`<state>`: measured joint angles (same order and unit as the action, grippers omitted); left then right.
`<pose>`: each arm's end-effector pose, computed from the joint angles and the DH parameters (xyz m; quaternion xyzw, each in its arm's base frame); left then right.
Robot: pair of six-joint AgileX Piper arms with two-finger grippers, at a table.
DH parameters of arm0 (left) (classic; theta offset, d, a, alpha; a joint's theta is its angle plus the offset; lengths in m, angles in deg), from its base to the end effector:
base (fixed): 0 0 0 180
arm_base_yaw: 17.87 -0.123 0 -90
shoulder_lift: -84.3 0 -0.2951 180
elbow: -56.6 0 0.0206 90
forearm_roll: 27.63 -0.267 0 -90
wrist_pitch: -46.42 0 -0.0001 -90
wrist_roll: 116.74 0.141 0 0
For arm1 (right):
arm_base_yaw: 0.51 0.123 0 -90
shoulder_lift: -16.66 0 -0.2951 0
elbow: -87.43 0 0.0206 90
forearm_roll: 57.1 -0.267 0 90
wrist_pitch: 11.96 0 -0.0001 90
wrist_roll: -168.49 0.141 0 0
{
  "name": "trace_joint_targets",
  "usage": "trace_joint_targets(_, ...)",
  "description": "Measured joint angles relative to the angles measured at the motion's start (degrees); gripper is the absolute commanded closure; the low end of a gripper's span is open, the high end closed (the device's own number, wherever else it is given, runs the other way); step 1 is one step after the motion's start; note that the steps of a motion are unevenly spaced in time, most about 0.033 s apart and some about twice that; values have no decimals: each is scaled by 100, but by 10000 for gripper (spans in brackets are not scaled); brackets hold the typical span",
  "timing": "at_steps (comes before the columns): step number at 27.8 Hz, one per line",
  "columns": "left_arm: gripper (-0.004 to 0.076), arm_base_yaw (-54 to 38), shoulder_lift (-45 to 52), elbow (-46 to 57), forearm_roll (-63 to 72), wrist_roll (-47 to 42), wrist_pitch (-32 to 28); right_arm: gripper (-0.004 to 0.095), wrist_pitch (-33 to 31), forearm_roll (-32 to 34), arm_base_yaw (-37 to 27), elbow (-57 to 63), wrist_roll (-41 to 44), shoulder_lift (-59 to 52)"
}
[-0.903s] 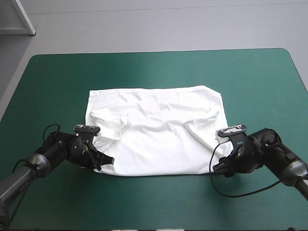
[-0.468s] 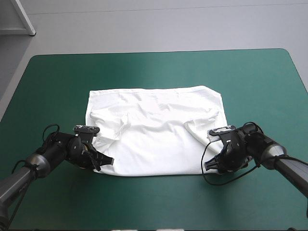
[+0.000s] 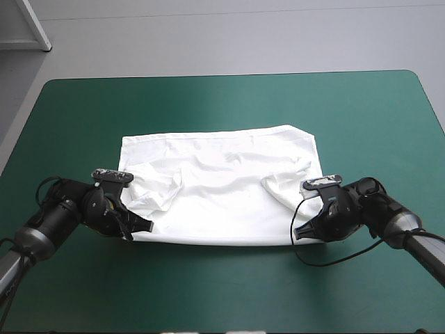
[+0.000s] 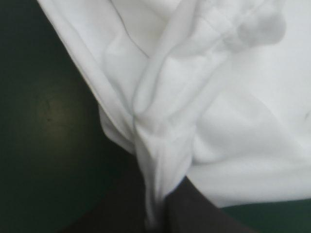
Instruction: Fold the cloth
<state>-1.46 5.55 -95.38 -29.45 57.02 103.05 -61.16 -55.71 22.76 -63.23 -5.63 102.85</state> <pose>0.2353 -0.0654 0.2200 0.0944 0.9849 -0.0142 0.1444 0.2465 0.1032 0.1849 -0.1564 0.9787 0.0236 0.1311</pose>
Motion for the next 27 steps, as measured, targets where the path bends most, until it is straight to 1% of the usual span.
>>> trace_joint_targets(4, 734, -44, -156, -563, -123, 80, 197, 926, -90, 158, 0, -524, 0, -186)
trace_joint_targets(6, 734, -198, -344, -879, -92, 213, 245, 926, -32, 283, 0, -812, 30, -179)
trace_joint_targets(10, 734, -719, -989, -1589, 298, 707, 227, 926, 323, 731, -44, -1462, 240, 100)
trace_joint_targets(13, 734, -1083, -1524, -2198, 642, 966, 201, 926, 626, 845, -223, -2039, 328, 581)
trace_joint_targets(16, 734, -1262, -2036, -2869, 774, 1082, 133, 926, 933, 870, -424, -2608, 341, 1133)
trace_joint_targets(21, 734, -1271, -2828, -3769, 795, 1197, -91, 926, 1133, 894, -603, -3540, 347, 2079)
trace_joint_targets(24, 734, -1283, -3256, -4154, 795, 1196, -386, 926, 1222, 906, -627, -4031, 373, 2614)
trace_joint_targets(25, 734, -1302, -3519, -4285, 775, 1196, -601, 926, 1260, 906, -627, -4295, 405, 2897)
trace_joint_targets(27, 734, -1309, -3804, -4323, 711, 1191, -837, 918, 1297, 906, -627, -4496, 433, 3245)
